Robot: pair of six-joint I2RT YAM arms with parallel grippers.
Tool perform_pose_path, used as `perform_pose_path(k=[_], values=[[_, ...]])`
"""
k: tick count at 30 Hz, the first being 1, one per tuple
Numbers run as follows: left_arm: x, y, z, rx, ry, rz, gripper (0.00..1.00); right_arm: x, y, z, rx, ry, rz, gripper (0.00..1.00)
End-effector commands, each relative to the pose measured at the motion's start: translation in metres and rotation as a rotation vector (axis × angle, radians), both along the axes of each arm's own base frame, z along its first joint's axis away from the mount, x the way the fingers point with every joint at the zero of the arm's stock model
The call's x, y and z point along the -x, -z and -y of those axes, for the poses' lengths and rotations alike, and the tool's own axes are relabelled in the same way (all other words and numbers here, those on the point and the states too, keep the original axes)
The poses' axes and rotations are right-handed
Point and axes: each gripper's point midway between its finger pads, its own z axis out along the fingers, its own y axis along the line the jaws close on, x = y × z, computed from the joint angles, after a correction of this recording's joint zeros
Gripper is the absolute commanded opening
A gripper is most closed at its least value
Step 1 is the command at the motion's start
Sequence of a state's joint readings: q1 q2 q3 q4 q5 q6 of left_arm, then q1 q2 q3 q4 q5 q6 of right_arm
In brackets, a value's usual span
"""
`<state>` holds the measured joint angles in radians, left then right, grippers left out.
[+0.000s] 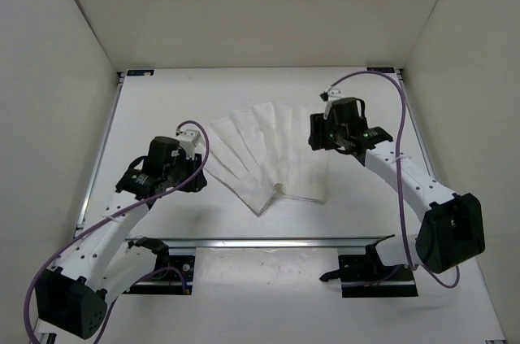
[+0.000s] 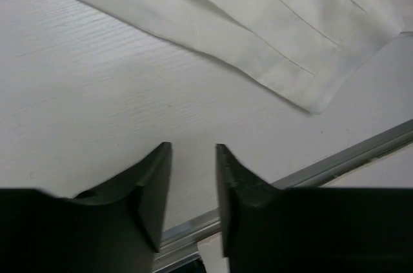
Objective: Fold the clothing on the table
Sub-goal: Flatten the skirt out
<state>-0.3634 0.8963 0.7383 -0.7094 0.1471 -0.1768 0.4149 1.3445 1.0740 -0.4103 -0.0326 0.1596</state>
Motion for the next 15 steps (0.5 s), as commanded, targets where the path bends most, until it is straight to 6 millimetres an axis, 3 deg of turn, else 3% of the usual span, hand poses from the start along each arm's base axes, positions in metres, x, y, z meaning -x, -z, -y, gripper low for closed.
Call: perform_pose_path(k=[1, 2, 3, 5, 6, 7, 10, 15], values=[[-0.006, -0.016, 0.012, 0.124, 0.030, 0.022, 0.39, 0.017, 0.031, 0.025, -0.012, 0.099, -0.067, 0.50], [-0.006, -0.019, 0.018, 0.167, 0.015, 0.011, 0.24, 0.022, 0.029, 0.028, -0.031, 0.095, -0.057, 0.50], [-0.007, -0.026, 0.033, 0.211, 0.018, 0.022, 0.16, 0.028, 0.042, 0.037, -0.038, 0.116, -0.082, 0.50], [-0.007, -0.024, 0.060, 0.253, 0.040, 0.027, 0.23, 0.036, 0.046, 0.043, -0.084, 0.130, -0.100, 0.50], [-0.001, -0.017, 0.073, 0.275, 0.046, -0.016, 0.36, 0.040, 0.050, 0.043, -0.084, 0.127, -0.112, 0.50], [0.003, -0.003, 0.081, 0.306, 0.040, -0.064, 0.39, 0.043, 0.050, 0.043, -0.081, 0.130, -0.124, 0.51], [0.013, 0.017, 0.105, 0.408, 0.042, -0.136, 0.38, 0.051, 0.058, 0.041, -0.054, 0.116, -0.170, 0.51], [0.012, 0.054, 0.111, 0.329, -0.028, -0.184, 0.41, 0.056, 0.076, 0.030, -0.060, 0.061, -0.212, 0.53]])
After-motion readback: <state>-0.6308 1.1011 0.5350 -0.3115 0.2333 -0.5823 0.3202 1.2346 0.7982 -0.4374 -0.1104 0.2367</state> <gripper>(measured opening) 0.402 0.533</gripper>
